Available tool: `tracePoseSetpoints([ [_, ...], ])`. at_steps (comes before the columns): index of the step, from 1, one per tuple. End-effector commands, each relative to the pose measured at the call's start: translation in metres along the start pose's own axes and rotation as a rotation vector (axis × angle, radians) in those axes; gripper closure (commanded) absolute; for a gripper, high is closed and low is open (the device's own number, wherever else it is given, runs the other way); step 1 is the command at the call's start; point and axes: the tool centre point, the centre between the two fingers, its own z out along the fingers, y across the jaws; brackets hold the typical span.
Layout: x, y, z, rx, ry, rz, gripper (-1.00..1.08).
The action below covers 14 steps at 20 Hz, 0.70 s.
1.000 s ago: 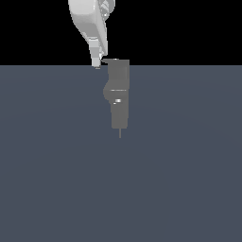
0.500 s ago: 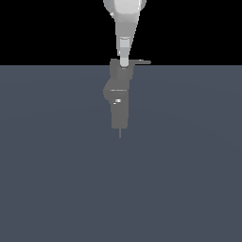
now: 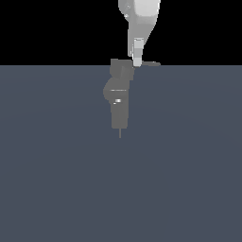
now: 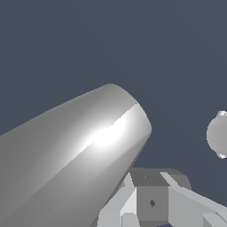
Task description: Turn on the faucet by rotating a designated handle.
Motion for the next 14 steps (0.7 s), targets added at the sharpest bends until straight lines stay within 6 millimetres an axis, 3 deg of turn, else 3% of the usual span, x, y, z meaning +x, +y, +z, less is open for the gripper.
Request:
tracePoseSetpoints([
  [1, 0.011, -0.011, 0.0, 0.009, 0.0, 0.006, 1.08],
  [14, 0.052, -0.041, -0.002, 0.012, -0.001, 0.019, 1.08],
])
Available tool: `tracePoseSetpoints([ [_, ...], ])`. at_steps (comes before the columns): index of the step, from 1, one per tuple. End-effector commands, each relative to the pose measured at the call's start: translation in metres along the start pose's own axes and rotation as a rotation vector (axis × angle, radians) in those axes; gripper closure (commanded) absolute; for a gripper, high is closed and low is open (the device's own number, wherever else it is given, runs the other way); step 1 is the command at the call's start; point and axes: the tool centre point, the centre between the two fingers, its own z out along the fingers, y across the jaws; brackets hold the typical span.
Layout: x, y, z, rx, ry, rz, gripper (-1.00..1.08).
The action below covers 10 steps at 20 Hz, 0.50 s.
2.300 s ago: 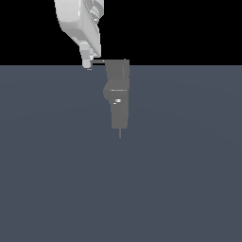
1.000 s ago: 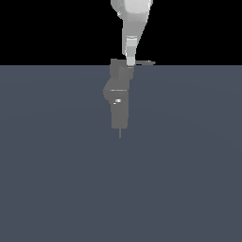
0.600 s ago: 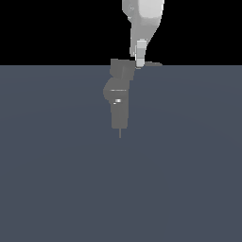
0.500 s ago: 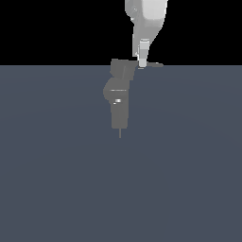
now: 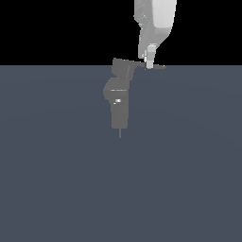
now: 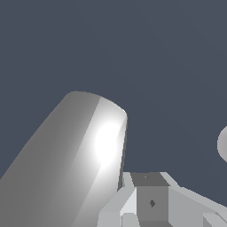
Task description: Turn on the faucet by rotating a designated handle.
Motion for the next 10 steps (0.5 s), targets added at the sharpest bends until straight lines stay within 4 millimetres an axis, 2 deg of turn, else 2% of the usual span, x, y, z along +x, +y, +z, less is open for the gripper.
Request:
tracePoseSetpoints([
  [1, 0.018, -0.006, 0.0, 0.004, 0.0, 0.02, 1.08],
  [10, 0.042, -0.023, -0.001, 0.006, -0.001, 0.027, 1.08],
])
